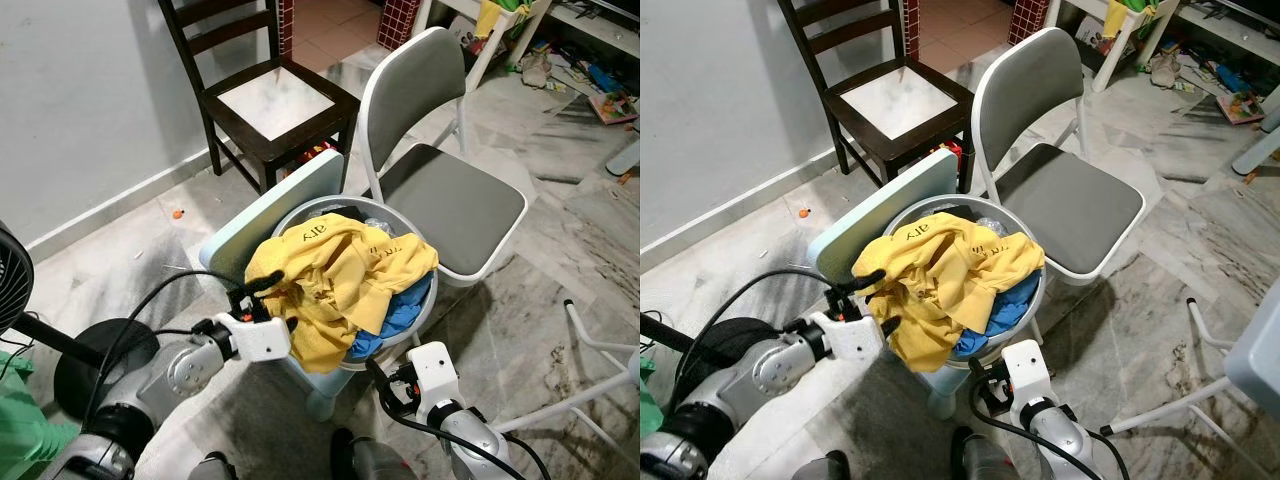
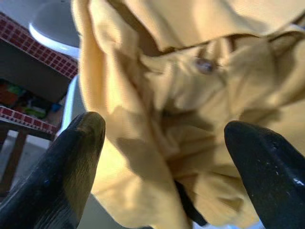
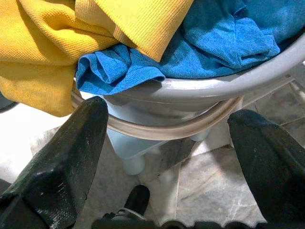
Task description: Hang hanger
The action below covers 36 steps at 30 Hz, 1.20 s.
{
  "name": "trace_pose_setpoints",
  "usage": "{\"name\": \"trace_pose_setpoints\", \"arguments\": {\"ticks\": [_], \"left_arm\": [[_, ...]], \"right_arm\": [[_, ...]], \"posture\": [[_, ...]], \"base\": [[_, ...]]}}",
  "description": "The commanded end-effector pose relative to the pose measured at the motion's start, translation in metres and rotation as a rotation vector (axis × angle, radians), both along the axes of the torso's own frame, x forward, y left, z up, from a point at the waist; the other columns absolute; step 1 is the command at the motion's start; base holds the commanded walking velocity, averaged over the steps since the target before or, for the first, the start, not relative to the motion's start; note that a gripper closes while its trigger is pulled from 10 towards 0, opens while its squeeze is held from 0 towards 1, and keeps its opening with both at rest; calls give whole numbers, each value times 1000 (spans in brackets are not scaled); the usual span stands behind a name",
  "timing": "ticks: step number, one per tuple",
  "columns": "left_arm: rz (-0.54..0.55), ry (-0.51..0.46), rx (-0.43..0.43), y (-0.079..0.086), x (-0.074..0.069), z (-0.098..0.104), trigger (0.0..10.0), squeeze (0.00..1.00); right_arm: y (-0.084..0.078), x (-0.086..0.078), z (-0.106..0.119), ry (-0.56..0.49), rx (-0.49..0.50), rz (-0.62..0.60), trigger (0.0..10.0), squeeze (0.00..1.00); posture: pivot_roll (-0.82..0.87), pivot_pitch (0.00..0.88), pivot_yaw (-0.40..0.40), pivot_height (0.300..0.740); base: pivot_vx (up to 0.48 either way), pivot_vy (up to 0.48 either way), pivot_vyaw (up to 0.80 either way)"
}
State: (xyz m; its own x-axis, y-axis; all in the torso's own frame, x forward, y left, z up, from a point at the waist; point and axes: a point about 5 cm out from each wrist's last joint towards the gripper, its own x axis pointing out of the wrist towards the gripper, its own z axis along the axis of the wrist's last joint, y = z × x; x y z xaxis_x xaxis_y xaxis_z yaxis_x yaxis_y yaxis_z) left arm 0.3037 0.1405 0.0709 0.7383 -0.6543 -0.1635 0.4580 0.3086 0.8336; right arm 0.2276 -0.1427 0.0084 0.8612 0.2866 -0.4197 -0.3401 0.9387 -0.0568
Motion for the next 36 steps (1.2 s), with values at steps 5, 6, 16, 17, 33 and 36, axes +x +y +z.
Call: {"name": "trace_pose_setpoints", "arguments": {"ticks": [5, 6, 16, 17, 33, 36], "left_arm": [[5, 2, -19, -1, 3, 0, 10000, 0], [9, 7, -18, -2, 5, 0, 10000, 0], [152, 96, 19, 35, 14, -5, 0, 0], [166, 93, 20, 38, 15, -4, 0, 0], [194, 8, -104, 32, 27, 17, 10000, 0], [233, 13, -276, 22, 24, 18, 10000, 0]], "right_arm": [[-2, -4, 0, 6, -4, -2, 10000, 573], [-2, -3, 0, 6, -5, -1, 10000, 573], [1, -3, -1, 9, -2, 2, 10000, 573], [1, -3, -1, 10, -2, 3, 10000, 573], [2, -2, -1, 7, -3, 3, 10000, 573], [0, -3, -1, 8, -4, -4, 10000, 573]], "posture": [[-116, 242, -85, 740], [-116, 242, -85, 740], [-109, 242, -84, 740], [-108, 244, -84, 740], [-108, 242, -80, 740], [-112, 241, -76, 740]], "base": [[0, 0, 0], [0, 0, 0], [0, 0, 0], [0, 0, 0], [0, 0, 0], [0, 0, 0]]}}
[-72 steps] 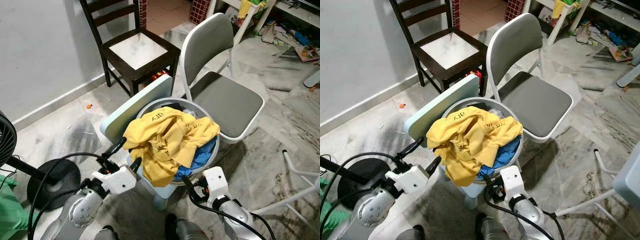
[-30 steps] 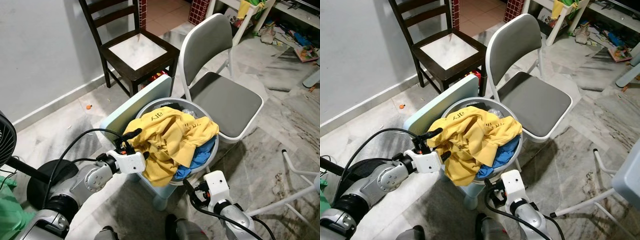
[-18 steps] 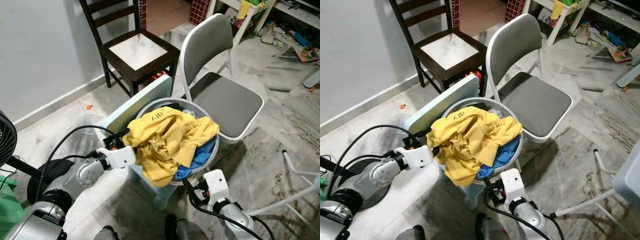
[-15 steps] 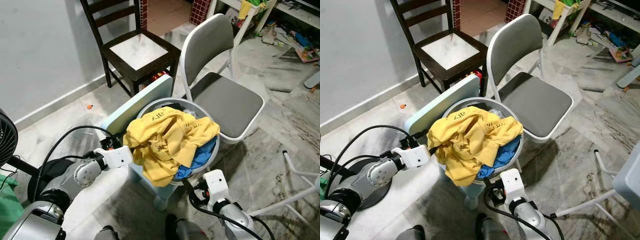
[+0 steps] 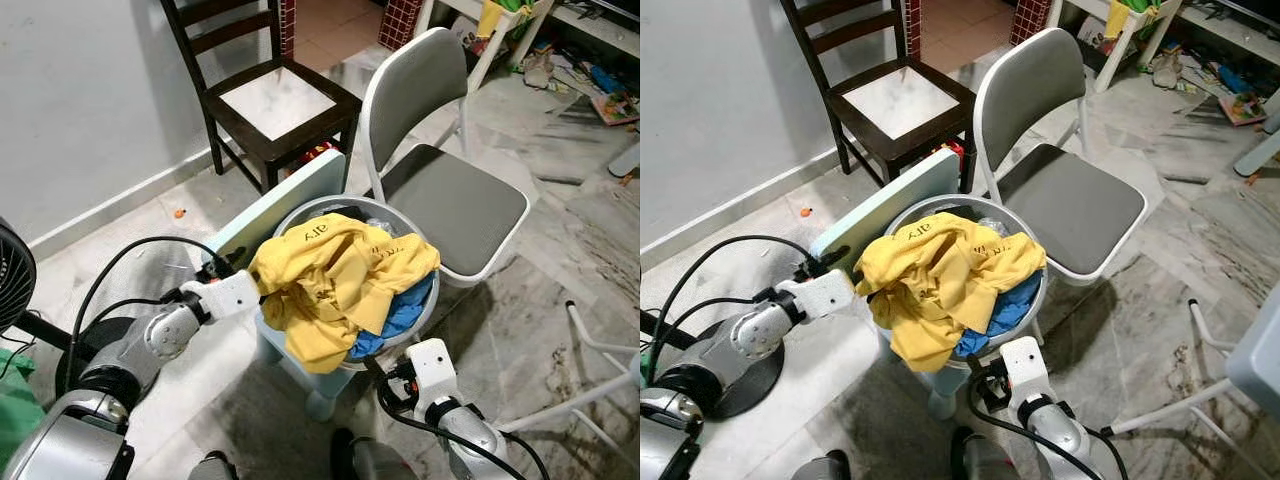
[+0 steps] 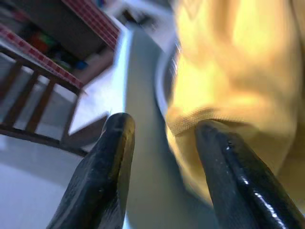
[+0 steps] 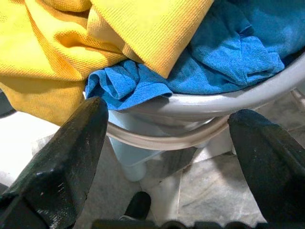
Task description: Hang hanger
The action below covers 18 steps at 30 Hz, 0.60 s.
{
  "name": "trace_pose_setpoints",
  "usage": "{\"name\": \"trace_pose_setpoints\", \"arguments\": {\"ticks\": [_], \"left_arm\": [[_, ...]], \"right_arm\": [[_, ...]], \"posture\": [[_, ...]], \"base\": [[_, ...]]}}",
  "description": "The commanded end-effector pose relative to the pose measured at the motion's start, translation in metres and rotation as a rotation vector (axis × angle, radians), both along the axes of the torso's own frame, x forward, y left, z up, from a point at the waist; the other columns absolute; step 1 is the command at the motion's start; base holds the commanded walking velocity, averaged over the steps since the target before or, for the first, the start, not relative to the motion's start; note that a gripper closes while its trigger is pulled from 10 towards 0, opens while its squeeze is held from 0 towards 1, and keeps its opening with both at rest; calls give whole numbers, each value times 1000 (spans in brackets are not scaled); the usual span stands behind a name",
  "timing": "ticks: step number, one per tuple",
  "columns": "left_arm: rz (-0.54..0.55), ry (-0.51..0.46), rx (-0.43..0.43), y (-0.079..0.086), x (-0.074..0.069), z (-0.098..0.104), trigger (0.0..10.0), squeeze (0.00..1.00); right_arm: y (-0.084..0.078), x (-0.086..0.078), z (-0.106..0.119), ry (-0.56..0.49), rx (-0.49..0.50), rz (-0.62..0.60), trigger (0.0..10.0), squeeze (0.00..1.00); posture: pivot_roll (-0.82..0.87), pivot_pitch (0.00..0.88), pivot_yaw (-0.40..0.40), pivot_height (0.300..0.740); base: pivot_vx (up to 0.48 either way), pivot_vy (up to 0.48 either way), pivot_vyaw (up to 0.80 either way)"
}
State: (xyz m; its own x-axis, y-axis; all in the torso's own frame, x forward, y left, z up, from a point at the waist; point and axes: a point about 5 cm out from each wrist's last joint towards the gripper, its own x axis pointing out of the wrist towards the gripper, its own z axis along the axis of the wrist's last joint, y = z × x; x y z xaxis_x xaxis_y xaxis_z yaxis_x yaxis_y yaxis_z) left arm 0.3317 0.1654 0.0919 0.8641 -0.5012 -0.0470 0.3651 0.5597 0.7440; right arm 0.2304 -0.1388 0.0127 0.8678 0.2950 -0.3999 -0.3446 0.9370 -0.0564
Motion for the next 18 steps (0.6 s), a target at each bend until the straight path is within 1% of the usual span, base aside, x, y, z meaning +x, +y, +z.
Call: {"name": "trace_pose_setpoints", "arguments": {"ticks": [1, 2, 3, 7, 8, 10, 11, 12, 13, 14, 18], "left_arm": [[16, 5, -73, -3, -4, -3, 10000, 0], [20, -6, -127, -7, -9, -3, 10000, 1000], [25, -25, -188, -12, -17, -4, 10000, 1000], [48, -60, -255, -16, -33, -5, 10000, 1000], [64, -73, -273, -16, -40, -5, 10000, 1000], [73, -77, -281, -15, -43, -4, 10000, 1000], [97, -77, -288, -12, -48, -5, 10000, 1000], [149, -75, -304, -5, -55, -5, 10000, 1000], [149, -75, -304, -5, -55, -5, 10000, 1000], [185, -74, -302, 1, -60, -6, 10000, 1000], [177, -54, -289, 1, -66, -4, 10000, 1000]], "right_arm": [[-4, -6, -6, 28, -12, -10, 10000, 573], [-4, -6, -6, 29, -12, -12, 10000, 576], [-5, -7, -6, 30, -13, -13, 10000, 576], [-5, -7, -7, 34, -14, -11, 10000, 576], [-5, -7, -8, 36, -14, -6, 10000, 573], [-4, -7, -8, 36, -14, -4, 10000, 573], [-4, -6, -8, 36, -14, 2, 10000, 576], [-3, -5, -7, 35, -14, 7, 10000, 573], [-3, -5, -7, 35, -14, 7, 10000, 573], [-3, -3, -7, 33, -15, 9, 10000, 576], [-3, -3, -7, 33, -16, 10, 10000, 576]], "posture": [[-112, 241, -76, 740], [-112, 240, -75, 740], [-109, 242, -74, 740], [-97, 244, -79, 740], [-94, 244, -80, 740], [-90, 244, -82, 740], [-88, 244, -83, 740], [-83, 244, -84, 740], [-83, 244, -84, 740], [-82, 243, -85, 740], [-78, 243, -86, 740]], "base": [[0, 0, 0], [0, 0, 0], [0, 0, 0], [0, 0, 0], [0, 0, 0], [0, 0, 0], [0, 0, 0], [0, 0, 0], [0, 0, 0], [0, 0, 0], [0, 0, 0]]}}
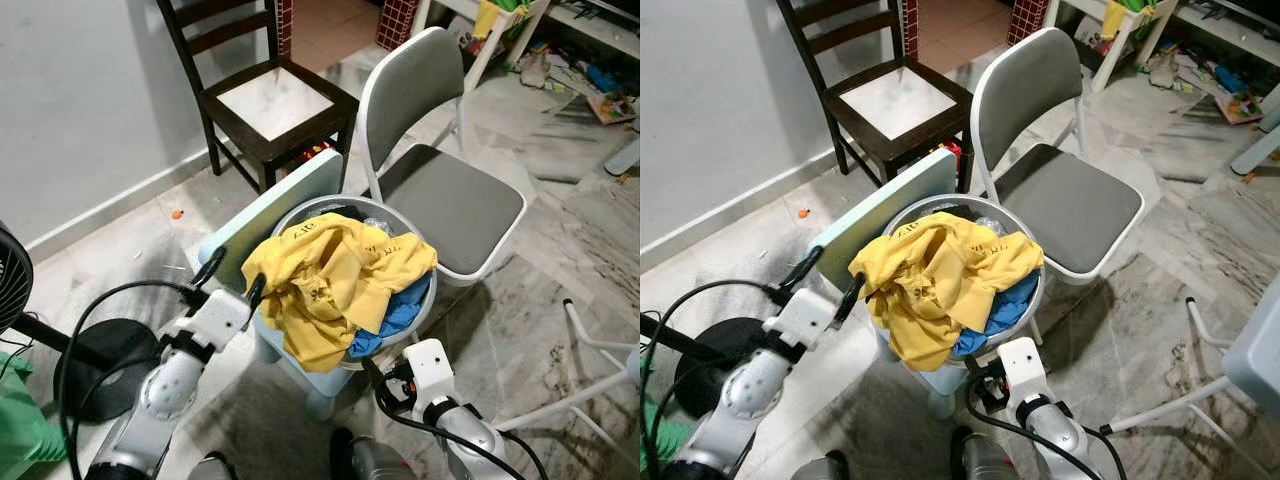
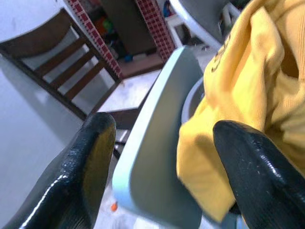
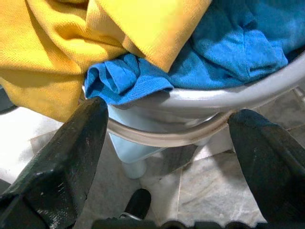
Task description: Hang hanger
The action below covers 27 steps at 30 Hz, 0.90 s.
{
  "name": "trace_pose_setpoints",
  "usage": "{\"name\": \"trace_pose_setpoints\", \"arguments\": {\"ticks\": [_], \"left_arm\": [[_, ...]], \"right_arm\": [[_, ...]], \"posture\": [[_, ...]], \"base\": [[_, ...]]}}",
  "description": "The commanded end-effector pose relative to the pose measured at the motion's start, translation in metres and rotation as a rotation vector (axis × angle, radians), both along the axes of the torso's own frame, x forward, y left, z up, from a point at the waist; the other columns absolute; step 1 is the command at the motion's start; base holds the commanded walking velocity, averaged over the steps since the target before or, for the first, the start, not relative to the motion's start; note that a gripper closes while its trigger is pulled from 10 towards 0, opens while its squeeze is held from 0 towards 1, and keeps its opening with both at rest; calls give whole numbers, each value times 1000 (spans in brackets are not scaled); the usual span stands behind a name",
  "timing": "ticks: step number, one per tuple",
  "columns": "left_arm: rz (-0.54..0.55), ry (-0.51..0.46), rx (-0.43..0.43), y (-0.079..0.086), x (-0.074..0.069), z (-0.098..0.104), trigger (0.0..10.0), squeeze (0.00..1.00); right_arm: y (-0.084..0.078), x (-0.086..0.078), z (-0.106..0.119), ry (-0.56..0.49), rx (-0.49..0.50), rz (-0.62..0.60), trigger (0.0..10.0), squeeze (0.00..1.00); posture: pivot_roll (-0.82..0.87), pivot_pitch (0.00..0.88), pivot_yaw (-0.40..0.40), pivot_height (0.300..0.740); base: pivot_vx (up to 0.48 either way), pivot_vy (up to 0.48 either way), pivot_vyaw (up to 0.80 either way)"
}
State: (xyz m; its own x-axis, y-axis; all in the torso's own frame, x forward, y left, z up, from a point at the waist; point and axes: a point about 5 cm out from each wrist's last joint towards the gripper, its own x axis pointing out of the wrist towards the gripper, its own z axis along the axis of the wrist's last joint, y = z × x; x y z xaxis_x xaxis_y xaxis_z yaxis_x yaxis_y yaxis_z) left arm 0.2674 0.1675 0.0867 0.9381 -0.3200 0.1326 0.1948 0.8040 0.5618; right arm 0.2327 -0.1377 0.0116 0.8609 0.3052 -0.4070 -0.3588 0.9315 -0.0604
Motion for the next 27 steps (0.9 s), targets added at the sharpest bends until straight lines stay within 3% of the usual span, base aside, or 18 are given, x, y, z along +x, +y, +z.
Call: {"name": "trace_pose_setpoints", "arguments": {"ticks": [1, 11, 14, 22, 27], "left_arm": [[-14, 18, 0, -2, 0, 2, 10000, 1000], [-88, 42, 34, -21, 37, 14, 10000, 1000], [-113, 66, 29, -27, 42, 13, 10000, 1000], [-237, 141, -16, -57, 35, 1, 10000, 1000], [-260, 158, -15, -63, 31, -5, 10000, 1000]], "right_arm": [[-4, -5, -6, 27, -10, -4, 10000, 576], [-3, -8, -5, 25, -4, -10, 10000, 576], [-4, -10, -6, 25, -7, -21, 10000, 573], [-6, -14, -7, 29, -7, -37, 10000, 576], [-4, -13, -7, 30, -6, -30, 10000, 573]], "posture": [[-77, 243, -87, 740], [-109, 249, -78, 740], [-124, 250, -73, 740], [-132, 254, -68, 740], [-126, 255, -73, 740]], "base": [[0, 0, 0], [0, 0, 0], [0, 0, 0], [0, 0, 0], [0, 0, 0]]}}
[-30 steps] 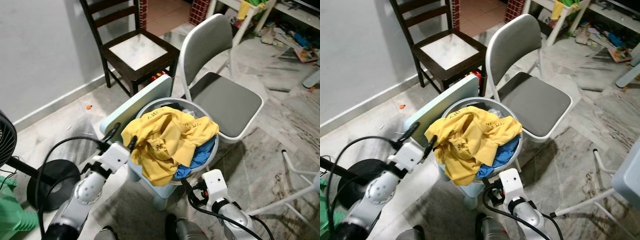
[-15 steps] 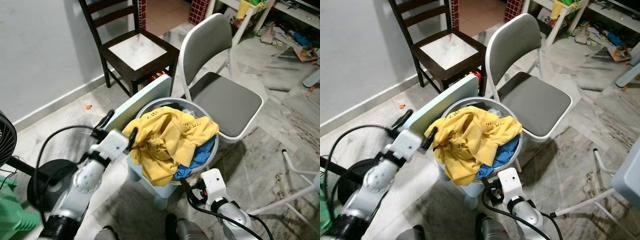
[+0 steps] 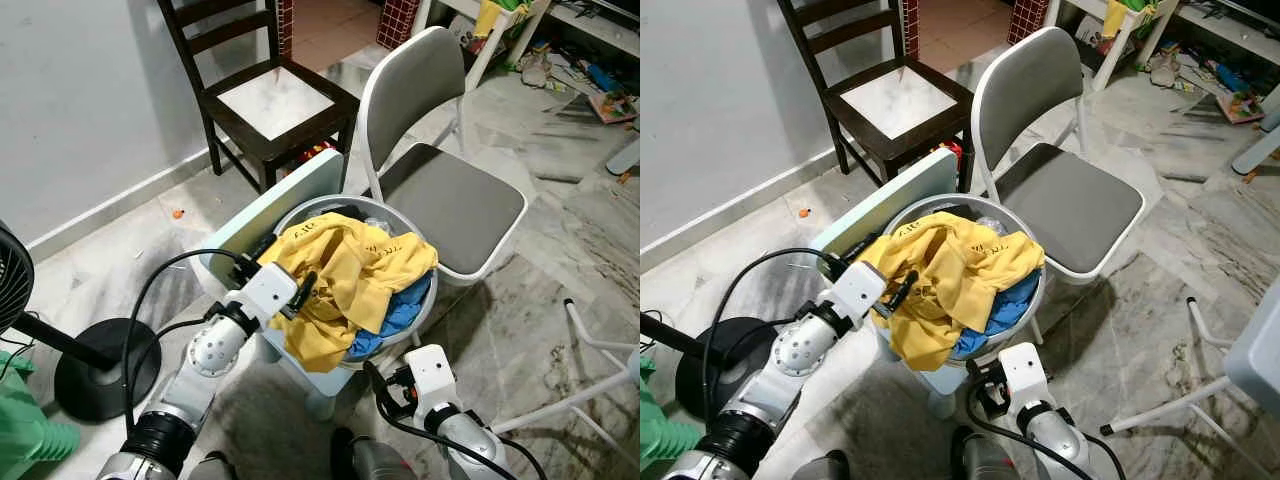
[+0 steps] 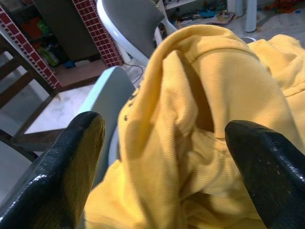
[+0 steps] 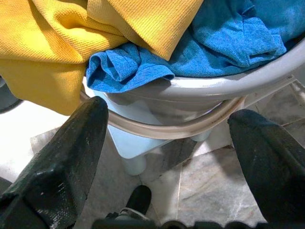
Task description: Hang hanger
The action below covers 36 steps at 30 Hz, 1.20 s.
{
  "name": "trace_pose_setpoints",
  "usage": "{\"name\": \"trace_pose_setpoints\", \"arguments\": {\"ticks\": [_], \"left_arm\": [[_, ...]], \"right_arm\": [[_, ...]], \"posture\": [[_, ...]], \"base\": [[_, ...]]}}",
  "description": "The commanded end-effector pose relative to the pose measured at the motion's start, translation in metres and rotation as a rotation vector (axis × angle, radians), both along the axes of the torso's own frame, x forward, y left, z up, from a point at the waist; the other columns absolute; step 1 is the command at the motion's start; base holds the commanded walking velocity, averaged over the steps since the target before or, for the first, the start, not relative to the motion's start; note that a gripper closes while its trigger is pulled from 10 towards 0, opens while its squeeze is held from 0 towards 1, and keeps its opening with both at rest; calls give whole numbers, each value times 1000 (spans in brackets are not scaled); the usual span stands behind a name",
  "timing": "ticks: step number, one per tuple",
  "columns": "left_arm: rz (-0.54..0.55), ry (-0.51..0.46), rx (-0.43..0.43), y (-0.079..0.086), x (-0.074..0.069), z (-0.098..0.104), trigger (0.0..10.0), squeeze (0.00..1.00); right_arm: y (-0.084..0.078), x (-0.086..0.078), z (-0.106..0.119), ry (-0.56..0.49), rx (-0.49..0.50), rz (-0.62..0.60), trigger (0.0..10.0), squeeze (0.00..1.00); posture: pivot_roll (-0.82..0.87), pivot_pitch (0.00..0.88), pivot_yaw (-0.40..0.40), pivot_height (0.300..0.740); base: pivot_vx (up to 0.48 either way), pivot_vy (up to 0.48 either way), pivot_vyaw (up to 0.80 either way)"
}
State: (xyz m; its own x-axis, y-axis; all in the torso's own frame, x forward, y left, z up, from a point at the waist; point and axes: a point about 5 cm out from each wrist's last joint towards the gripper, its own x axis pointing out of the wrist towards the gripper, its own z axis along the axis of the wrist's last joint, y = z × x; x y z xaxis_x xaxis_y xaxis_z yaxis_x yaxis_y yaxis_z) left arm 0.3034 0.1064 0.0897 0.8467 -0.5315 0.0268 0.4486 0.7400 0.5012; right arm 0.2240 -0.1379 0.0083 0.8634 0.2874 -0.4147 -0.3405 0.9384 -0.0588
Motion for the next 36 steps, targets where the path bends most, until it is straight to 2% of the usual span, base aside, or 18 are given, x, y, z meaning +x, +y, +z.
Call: {"name": "trace_pose_setpoints", "arguments": {"ticks": [1, 5, 6, 7, 8, 9, 15, 22, 36], "left_arm": [[-22, 30, 9, -2, -6, -8, 10000, 1000], [12, 57, 37, 4, -4, -14, 10000, 1000], [49, 113, 53, 10, -1, -22, 6745, 1000], [70, 134, 41, 14, 1, -24, 0, 639], [85, 145, 36, 17, 3, -25, 0, 43], [96, 152, 38, 21, 6, -25, 0, 0], [126, 152, 58, 29, 17, -22, 0, 0], [129, 149, 61, 31, 25, -18, 0, 0], [134, 155, 28, 34, 29, -16, 0, 0]], "right_arm": [[-4, -4, -3, 22, -5, -9, 10000, 576], [-4, -3, -3, 21, -6, -6, 10000, 576], [-4, -2, -2, 21, -7, -5, 10000, 573], [-4, -2, -2, 21, -8, -4, 10000, 576], [-4, -2, -2, 21, -8, -3, 10000, 573], [-5, -2, -2, 21, -10, -2, 10000, 573], [-4, -2, -2, 20, -10, -2, 10000, 573], [-3, -2, -2, 19, -6, -7, 10000, 573], [-2, -1, -2, 18, -6, -9, 10000, 576]], "posture": [[-125, 254, -74, 740], [-124, 254, -79, 740], [-124, 254, -79, 740], [-126, 255, -83, 740], [-126, 255, -83, 740], [-126, 255, -84, 740], [-128, 255, -84, 740], [-134, 254, -78, 740], [-128, 251, -77, 740]], "base": [[0, 0, 0], [0, 0, 0], [0, 0, 0], [0, 0, 0], [0, 0, 0], [0, 0, 0], [0, 0, 0], [0, 0, 0], [0, 0, 0]]}}
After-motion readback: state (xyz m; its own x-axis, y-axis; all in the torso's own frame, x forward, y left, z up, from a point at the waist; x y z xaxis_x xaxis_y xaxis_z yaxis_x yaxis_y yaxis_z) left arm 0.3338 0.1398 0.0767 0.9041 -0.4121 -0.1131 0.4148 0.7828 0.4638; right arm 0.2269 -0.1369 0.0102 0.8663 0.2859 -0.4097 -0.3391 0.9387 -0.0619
